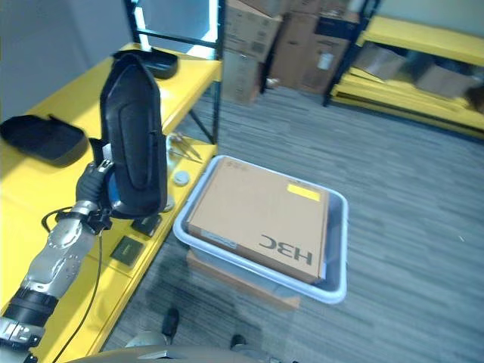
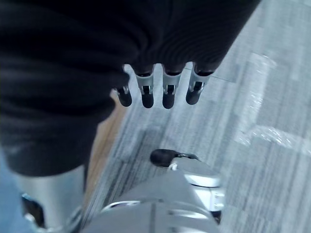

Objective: Move parts from the plastic box to the shelf.

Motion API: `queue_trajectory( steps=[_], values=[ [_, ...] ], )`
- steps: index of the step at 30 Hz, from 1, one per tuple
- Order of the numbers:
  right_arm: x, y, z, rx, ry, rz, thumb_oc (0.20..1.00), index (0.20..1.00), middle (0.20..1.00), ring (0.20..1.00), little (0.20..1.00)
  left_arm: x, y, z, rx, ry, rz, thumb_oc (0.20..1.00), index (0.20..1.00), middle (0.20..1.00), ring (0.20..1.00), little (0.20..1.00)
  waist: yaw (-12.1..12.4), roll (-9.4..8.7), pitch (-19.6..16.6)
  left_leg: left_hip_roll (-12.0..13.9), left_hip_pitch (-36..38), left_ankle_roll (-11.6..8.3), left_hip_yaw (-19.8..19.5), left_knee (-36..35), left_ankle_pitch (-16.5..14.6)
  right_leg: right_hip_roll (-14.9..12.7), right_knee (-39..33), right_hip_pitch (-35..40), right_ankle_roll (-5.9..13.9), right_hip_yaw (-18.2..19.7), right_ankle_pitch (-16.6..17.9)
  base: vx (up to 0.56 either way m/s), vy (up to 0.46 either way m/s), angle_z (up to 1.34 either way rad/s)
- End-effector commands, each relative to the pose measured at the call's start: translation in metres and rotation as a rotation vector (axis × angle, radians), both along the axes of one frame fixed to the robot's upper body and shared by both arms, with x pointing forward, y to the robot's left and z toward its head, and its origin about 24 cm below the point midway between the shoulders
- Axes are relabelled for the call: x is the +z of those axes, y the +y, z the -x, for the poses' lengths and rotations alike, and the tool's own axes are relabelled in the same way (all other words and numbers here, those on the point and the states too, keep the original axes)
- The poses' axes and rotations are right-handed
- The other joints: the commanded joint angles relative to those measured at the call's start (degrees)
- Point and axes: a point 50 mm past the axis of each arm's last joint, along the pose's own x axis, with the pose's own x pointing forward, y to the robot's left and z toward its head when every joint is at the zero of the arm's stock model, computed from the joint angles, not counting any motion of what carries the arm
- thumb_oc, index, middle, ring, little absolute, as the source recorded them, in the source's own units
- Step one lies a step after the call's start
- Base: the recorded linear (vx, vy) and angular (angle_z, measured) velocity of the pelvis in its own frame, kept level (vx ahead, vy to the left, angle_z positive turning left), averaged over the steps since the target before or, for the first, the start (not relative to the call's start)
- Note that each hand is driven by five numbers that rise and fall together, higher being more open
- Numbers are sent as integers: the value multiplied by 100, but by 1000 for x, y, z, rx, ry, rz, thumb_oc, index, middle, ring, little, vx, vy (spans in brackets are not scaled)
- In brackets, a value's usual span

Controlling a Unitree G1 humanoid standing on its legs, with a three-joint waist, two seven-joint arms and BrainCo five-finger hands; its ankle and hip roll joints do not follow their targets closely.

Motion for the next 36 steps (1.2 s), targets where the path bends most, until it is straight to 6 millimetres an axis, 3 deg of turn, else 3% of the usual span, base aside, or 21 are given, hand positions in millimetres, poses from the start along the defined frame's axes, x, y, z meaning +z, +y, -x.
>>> queue_trajectory(
  steps=[1, 3, 5, 6, 9, 11, 13, 18, 26, 29, 30, 31, 33, 34, 35, 36],
  values=[
    [7, -6, -29, 84, -81, 38, 1000, 1000, 1000, 1000, 1000, 75, 4, 3, -53, -383, -8, 200, 200, 200, 200, 200, 162, -77, -6, -79, -328, 127, 593, 314, -285, 75, 822, -708, 13, -72, -159, -90, -108, 104],
    [5, -5, -21, 108, -41, 48, 1000, 1000, 1000, 1000, 1000, 78, 7, 6, -45, -391, -8, 200, 200, 200, 200, 200, 211, -67, 25, 11, -460, 56, 919, 313, -195, 54, 705, -628, 38, -300, -123, -67, -88, 178],
    [0, -3, -8, 166, 22, 60, 1000, 1000, 1000, 1000, 1000, 83, 10, 12, -26, -407, -35, 200, 200, 200, 200, 200, 249, -54, 79, 238, -741, -74, 1599, 361, 22, 25, 511, -497, 58, -771, -30, -76, -67, 147],
    [-1, -1, -5, 189, 42, 64, 1000, 1000, 1000, 1000, 1000, 83, 12, 15, -7, -407, -45, 200, 200, 200, 200, 200, 289, -59, 88, 296, -798, -90, 1750, 451, 28, -2, 483, -475, 50, -916, -11, -75, -12, 135],
    [-3, 1, -7, 270, 84, 75, 1000, 1000, 1000, 1000, 1000, 80, 23, 22, 72, -386, -61, 200, 200, 200, 200, 200, 377, -104, 107, 307, -750, -20, 2002, 864, -231, -157, 503, -479, 19, -1199, 3, -85, 62, 143],
    [-5, 3, -6, 315, 114, 84, 1000, 1000, 1000, 1000, 1000, 75, 31, 24, 152, -360, -87, 200, 200, 200, 200, 200, 398, -130, 75, 260, -575, 28, 2232, 1142, -639, -292, 532, -466, 50, -1339, -55, -16, 123, 24],
    [-6, 5, -5, 342, 133, 83, 1000, 1000, 1000, 1000, 1000, 71, 35, 23, 182, -337, -86, 200, 200, 200, 200, 200, 426, -108, 63, 248, -422, 68, 2501, 1236, -806, -363, 536, -406, 43, -1570, -71, -6, 111, 92],
    [-10, 12, -1, 313, 201, 82, 1000, 1000, 1000, 1000, 1000, 63, 44, 27, 226, -280, -127, 200, 200, 200, 200, 200, 544, 41, -67, 150, 111, 108, 2976, 561, -727, -460, 541, -218, 110, -2081, -86, 48, 178, 142],
    [-10, 11, -6, 350, 249, 122, 1000, 1000, 1000, 1000, 1000, 52, 71, 38, 307, -192, -205, 200, 200, 200, 200, 200, 896, 123, -133, -270, 383, 394, 2307, 324, -880, -809, 1046, -264, 330, -1883, -223, 89, 218, 34],
    [-9, 13, -12, 276, 206, 104, 1000, 1000, 1000, 1000, 1000, 51, 74, 35, 294, -177, -236, 200, 200, 200, 200, 200, 832, 165, -33, -525, 337, 743, 2014, 527, -1093, -1319, 2295, -707, 519, -1399, 42, 47, 299, 2],
    [-9, 13, -11, 259, 199, 104, 1000, 1000, 1000, 1000, 1000, 51, 72, 33, 283, -179, -241, 200, 200, 200, 200, 200, 751, 202, 36, -567, 263, 865, 2004, 601, -1046, -1373, 2701, -938, 451, -1248, 216, -9, 246, 0],
    [-9, 12, -10, 248, 196, 103, 1000, 1000, 1000, 1000, 1000, 52, 70, 31, 274, -179, -244, 200, 200, 200, 200, 200, 625, 209, 95, -619, 283, 934, 1856, 620, -1083, -1259, 3020, -1150, 446, -866, 293, -23, 129, 15],
    [-9, 11, -8, 243, 196, 99, 1000, 1000, 1000, 1000, 1000, 51, 66, 27, 261, -180, -240, 200, 200, 200, 200, 200, 444, 196, 177, -683, 324, 960, 1674, 607, -1097, -999, 3092, -1341, 435, -538, 300, 47, 19, 40],
    [-9, 9, -6, 243, 196, 95, 1000, 1000, 1000, 1000, 1000, 51, 63, 25, 253, -183, -238, 200, 200, 200, 200, 200, 332, 161, 218, -730, 351, 952, 1560, 595, -1095, -810, 2929, -1447, 436, -370, 336, 100, -92, 100],
    [-9, 8, -3, 242, 192, 89, 1000, 1000, 1000, 1000, 1000, 53, 55, 20, 239, -192, -228, 200, 200, 200, 200, 200, 116, 73, 278, -815, 393, 909, 1311, 577, -1088, -455, 2292, -1539, 429, -100, 422, 112, -131, 98],
    [-9, 7, -2, 241, 191, 89, 1000, 1000, 1000, 1000, 1000, 53, 52, 19, 235, -195, -224, 200, 200, 200, 200, 200, 69, 22, 277, -858, 409, 894, 1241, 569, -1094, -365, 1990, -1562, 421, -3, 459, 95, -112, 91]
  ],
)
